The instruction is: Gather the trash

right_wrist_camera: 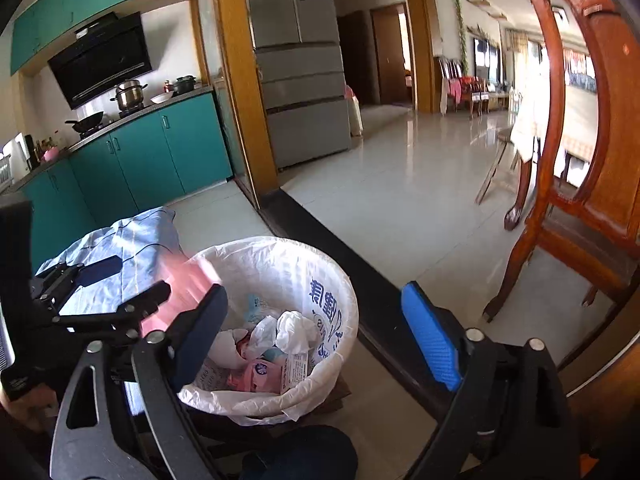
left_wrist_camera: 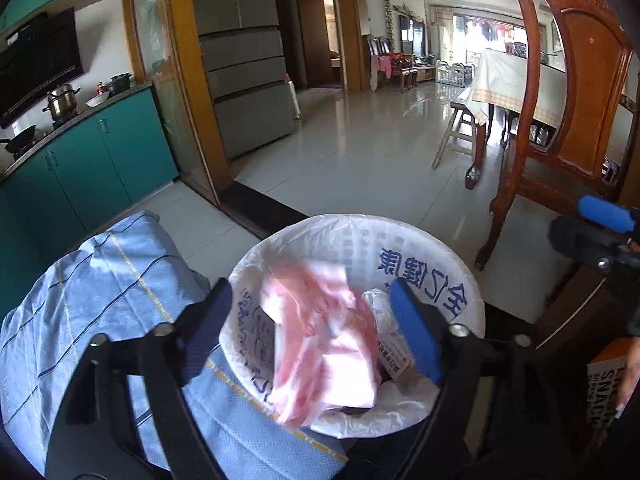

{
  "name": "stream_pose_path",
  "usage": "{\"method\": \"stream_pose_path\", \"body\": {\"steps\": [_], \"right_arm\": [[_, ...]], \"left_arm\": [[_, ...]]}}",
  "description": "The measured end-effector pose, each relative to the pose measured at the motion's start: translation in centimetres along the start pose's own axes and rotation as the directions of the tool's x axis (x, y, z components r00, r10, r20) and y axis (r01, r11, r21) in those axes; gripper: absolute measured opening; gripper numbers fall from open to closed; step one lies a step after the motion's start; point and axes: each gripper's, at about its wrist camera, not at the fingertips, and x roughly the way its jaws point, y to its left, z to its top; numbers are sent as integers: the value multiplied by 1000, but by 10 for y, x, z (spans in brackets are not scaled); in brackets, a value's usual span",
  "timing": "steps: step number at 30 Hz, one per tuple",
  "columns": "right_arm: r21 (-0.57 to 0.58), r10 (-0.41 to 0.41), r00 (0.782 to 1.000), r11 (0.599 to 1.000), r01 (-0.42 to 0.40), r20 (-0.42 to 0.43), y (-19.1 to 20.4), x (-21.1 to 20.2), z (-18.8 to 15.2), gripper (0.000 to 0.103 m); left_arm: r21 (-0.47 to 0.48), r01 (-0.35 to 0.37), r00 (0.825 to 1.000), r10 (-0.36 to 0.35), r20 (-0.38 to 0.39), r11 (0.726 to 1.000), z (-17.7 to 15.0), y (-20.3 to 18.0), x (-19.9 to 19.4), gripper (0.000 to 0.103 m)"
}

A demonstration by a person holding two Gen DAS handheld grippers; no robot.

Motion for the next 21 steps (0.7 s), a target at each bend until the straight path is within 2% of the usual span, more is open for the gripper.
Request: {"method": "stream_pose_path", "body": {"steps": [4,6,9,12,16,21], "right_arm": [[-65,5,997,998,0,77,15,-29,3,97],[-98,29,990,995,-16,137,27,-50,6,99],[-142,57,984,989,-32,171,45,-71,5,99],[-177,88,979,983,-55,185,63,-82,-2,99],[-212,141,976,972,-104,167,85,-90,-13,99],[-287,205,965,946,-152,165,115,-109,-24,99]], "left_arm": [[-49,-99,994,101,46,994,-9,23,-45,93],[-81,-170,981,177,79,982,-16,36,-77,98],[-151,-239,958,258,122,959,-29,57,-121,99],[-194,-280,944,306,121,940,-41,72,-152,99],[-222,-389,904,417,95,894,-65,89,-191,99],[-254,-417,888,451,92,873,-88,101,-228,100]]}}
